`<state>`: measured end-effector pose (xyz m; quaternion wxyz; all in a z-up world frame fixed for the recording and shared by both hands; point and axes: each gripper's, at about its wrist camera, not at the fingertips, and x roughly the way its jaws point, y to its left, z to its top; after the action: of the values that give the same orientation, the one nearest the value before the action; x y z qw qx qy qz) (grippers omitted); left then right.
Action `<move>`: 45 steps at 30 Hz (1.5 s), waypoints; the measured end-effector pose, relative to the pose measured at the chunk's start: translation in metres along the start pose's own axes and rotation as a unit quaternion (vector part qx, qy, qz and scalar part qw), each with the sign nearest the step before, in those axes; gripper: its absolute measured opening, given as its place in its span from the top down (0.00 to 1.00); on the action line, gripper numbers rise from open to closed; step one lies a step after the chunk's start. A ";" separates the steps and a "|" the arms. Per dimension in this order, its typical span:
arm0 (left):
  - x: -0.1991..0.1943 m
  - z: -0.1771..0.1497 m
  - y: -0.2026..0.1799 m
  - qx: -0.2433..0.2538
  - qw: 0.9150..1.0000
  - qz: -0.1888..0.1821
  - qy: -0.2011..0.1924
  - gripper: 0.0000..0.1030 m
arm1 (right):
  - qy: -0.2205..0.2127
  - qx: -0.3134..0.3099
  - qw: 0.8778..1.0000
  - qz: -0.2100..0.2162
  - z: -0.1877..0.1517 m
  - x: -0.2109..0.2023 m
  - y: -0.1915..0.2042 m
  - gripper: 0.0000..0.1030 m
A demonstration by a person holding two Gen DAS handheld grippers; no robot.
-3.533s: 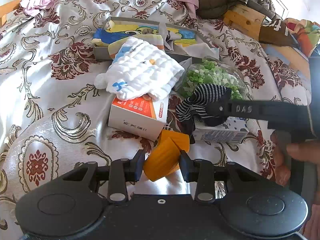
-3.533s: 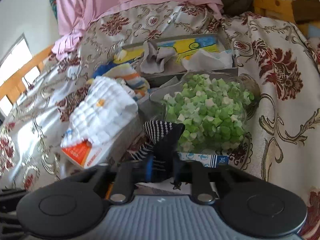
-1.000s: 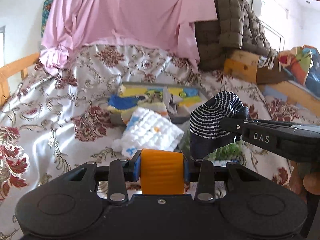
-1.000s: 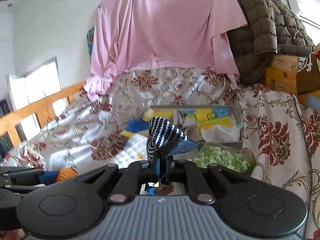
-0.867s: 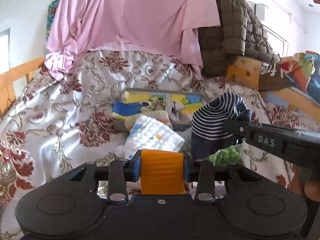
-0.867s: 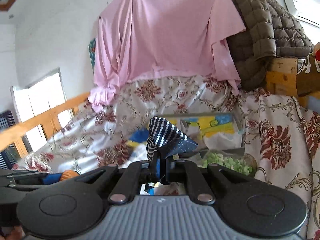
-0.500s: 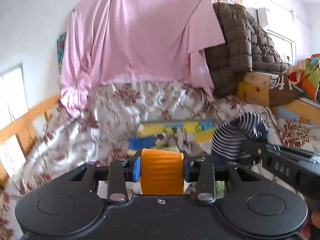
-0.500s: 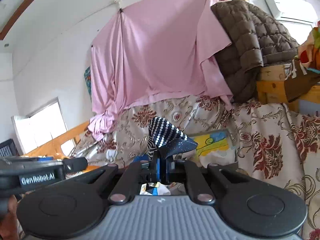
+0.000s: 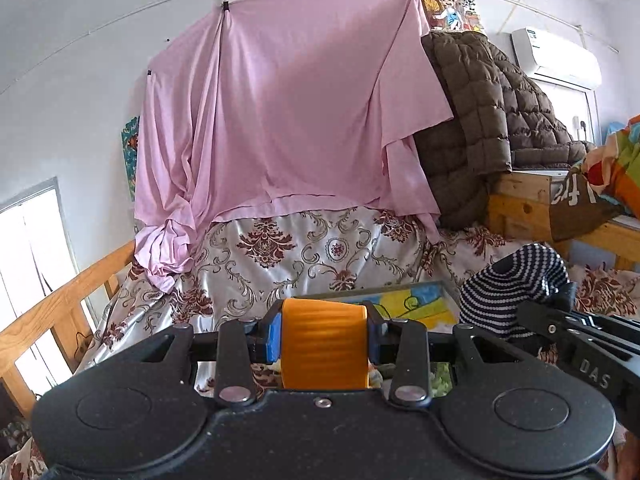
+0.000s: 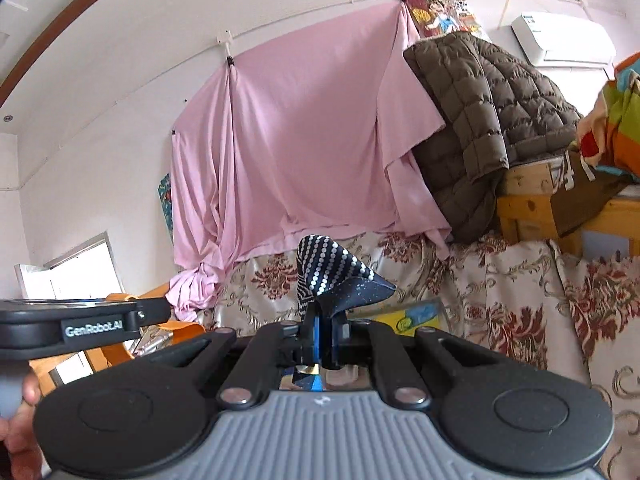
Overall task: Organize soft objects
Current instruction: 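Lift the orange roll and striped sock and carry them toward the painting tray, then lower the roll and sock onto the painting tray and open both grippers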
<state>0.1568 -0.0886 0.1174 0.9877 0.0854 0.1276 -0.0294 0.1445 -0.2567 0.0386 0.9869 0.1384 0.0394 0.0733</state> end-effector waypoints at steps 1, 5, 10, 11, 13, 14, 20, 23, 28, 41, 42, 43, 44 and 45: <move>0.003 0.002 0.000 0.000 1.000 0.000 -0.001 0.61 | -0.002 -0.004 1.000 0.001 0.002 0.003 0.001 0.94; 0.025 0.010 -0.001 0.002 1.000 0.004 -0.007 0.61 | -0.016 -0.015 1.000 0.002 0.016 0.028 0.001 0.94; 0.058 0.025 -0.002 0.009 1.000 0.008 -0.016 0.61 | -0.026 -0.018 1.000 -0.003 0.032 0.067 -0.007 0.94; 0.067 0.028 -0.002 0.012 1.000 0.009 -0.019 0.61 | -0.027 -0.020 0.999 -0.005 0.034 0.075 -0.008 0.94; 0.083 0.031 -0.002 0.016 1.000 0.009 -0.023 0.61 | -0.029 -0.024 0.999 -0.010 0.038 0.098 -0.012 0.94; 0.093 0.032 -0.002 0.019 0.999 0.009 -0.025 0.61 | -0.028 -0.023 0.999 -0.012 0.040 0.110 -0.015 0.94; 0.152 0.032 -0.001 0.025 0.999 0.005 -0.018 0.61 | -0.013 0.000 1.000 -0.023 0.035 0.176 -0.033 0.94; 0.186 0.026 -0.003 0.029 0.999 0.004 -0.013 0.61 | -0.005 0.007 1.000 -0.028 0.026 0.201 -0.041 0.94; 0.247 0.014 -0.008 0.029 1.000 0.003 0.010 0.61 | 0.029 0.040 0.998 -0.038 0.004 0.239 -0.061 0.94; 0.350 -0.023 -0.022 -0.003 0.994 -0.046 0.100 0.61 | 0.125 0.104 0.984 -0.077 -0.035 0.293 -0.100 0.94; 0.353 -0.026 -0.024 0.000 0.994 -0.047 0.103 0.61 | 0.128 0.106 0.983 -0.080 -0.036 0.295 -0.102 0.94; 0.355 -0.028 -0.026 0.003 0.993 -0.048 0.105 0.61 | 0.132 0.105 0.982 -0.082 -0.037 0.297 -0.103 0.94; 0.357 -0.030 -0.028 0.007 0.993 -0.049 0.107 0.60 | 0.137 0.104 0.981 -0.084 -0.037 0.298 -0.103 0.94; 0.358 -0.033 -0.031 0.011 0.993 -0.048 0.110 0.60 | 0.141 0.104 0.981 -0.086 -0.038 0.300 -0.104 0.94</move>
<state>0.4921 -0.1261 -0.0111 0.9641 0.0929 0.2393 -0.0684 0.4502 -0.2984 -0.0442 0.9542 0.2247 0.1976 0.0029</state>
